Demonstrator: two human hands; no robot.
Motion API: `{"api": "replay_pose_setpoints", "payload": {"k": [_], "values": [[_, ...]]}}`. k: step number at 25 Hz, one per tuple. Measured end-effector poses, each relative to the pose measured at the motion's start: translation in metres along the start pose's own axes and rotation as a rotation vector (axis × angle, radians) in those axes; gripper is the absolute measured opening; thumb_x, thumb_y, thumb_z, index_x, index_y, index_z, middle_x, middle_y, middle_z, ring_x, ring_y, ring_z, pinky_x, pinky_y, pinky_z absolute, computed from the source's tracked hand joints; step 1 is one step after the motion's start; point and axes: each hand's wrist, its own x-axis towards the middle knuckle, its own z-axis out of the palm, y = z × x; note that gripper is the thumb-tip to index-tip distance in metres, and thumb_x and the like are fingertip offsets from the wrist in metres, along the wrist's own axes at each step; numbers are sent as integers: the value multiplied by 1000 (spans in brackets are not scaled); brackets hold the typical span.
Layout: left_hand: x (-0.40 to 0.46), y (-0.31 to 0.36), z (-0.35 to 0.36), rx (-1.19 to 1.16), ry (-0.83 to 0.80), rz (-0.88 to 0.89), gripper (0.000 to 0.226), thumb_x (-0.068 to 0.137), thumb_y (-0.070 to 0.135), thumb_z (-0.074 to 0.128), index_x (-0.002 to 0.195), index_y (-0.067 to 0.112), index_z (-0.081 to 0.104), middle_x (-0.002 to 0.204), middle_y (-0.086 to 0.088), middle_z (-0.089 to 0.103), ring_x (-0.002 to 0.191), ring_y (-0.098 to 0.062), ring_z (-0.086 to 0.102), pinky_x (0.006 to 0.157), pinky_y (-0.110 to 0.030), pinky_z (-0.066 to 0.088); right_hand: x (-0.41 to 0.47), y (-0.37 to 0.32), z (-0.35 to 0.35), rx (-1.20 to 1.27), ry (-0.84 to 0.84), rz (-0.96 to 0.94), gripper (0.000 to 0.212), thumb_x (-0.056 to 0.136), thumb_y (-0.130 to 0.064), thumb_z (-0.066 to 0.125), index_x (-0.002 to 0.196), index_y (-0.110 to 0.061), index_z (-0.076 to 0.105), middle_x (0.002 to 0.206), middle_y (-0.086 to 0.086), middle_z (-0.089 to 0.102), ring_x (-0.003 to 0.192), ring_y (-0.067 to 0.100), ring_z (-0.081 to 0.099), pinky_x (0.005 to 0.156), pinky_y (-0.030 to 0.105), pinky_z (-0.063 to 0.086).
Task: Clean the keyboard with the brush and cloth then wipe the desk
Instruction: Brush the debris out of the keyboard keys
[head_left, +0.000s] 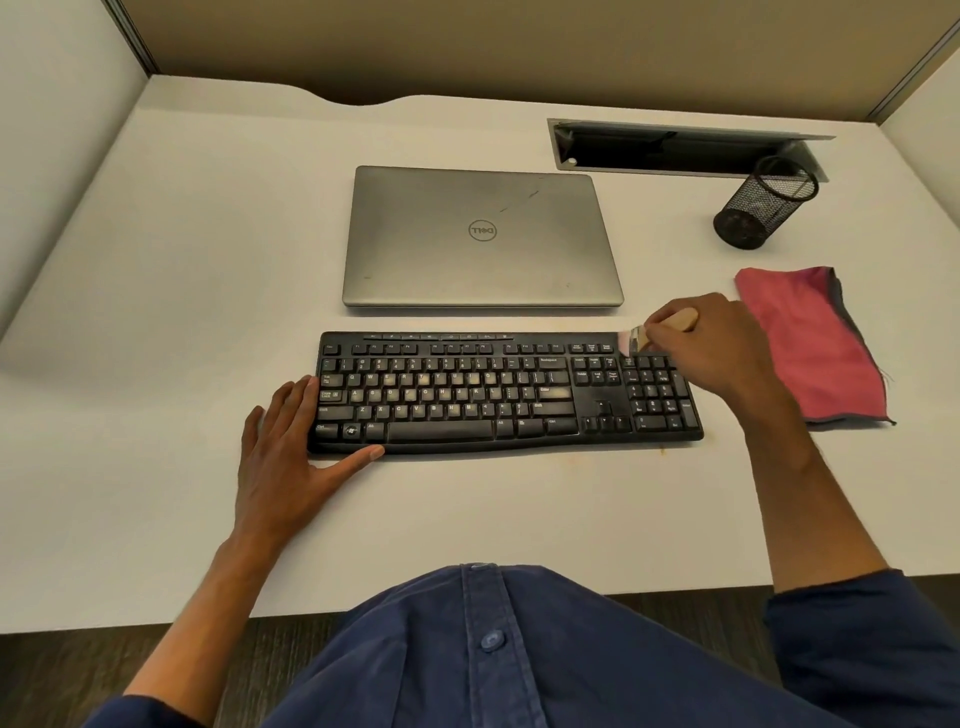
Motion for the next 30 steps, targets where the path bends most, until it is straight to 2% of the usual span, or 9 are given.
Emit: {"api": "replay_pose_setpoints", "payload": {"k": [6, 12, 16, 21, 27, 30], "values": [[0, -1, 1, 1, -2, 5, 109, 74, 86, 43, 156, 15, 29, 160, -5, 34, 150, -20, 22, 122, -49, 17, -20, 6, 6, -107, -15, 16, 16, 85, -27, 58, 81, -23, 73, 81, 0, 70, 78, 25, 60, 59, 28, 35], [0, 0, 1, -1, -2, -3, 110, 73, 87, 43, 156, 15, 29, 160, -3, 33, 151, -19, 21, 123, -48, 15, -29, 5, -4, -126, -170, 94, 14, 74, -26, 62, 63, -21, 68, 62, -2, 70, 71, 23, 66, 58, 27, 40], [0, 0, 0, -9, -7, 1, 110, 73, 87, 42, 156, 16, 29, 160, -4, 33, 151, -20, 22, 123, -48, 15, -40, -5, 0, -62, -54, 49, 15, 80, -27, 59, 68, -24, 68, 69, -4, 70, 74, 22, 63, 61, 29, 41], [0, -1, 0, -7, -5, 2, 110, 73, 87, 41, 156, 16, 29, 160, -5, 33, 150, -21, 22, 122, -49, 16, -57, 0, -3, -47, -215, 87, 15, 76, -25, 63, 62, -24, 69, 62, -4, 70, 71, 20, 67, 63, 30, 48], [-1, 2, -1, -15, -14, -16, 112, 72, 89, 40, 156, 17, 27, 161, -4, 32, 151, -19, 20, 124, -46, 13, -75, 10, -10, 219, 124, 82, 14, 82, -28, 60, 75, -26, 72, 71, -7, 72, 73, 19, 67, 66, 40, 54], [0, 2, -2, -17, -16, -4, 112, 72, 90, 39, 156, 17, 28, 160, -5, 33, 149, -21, 23, 123, -47, 14, -86, 6, -3, 349, 91, 61, 10, 80, -27, 63, 79, -27, 74, 72, -9, 73, 75, 17, 68, 66, 37, 55]]}}
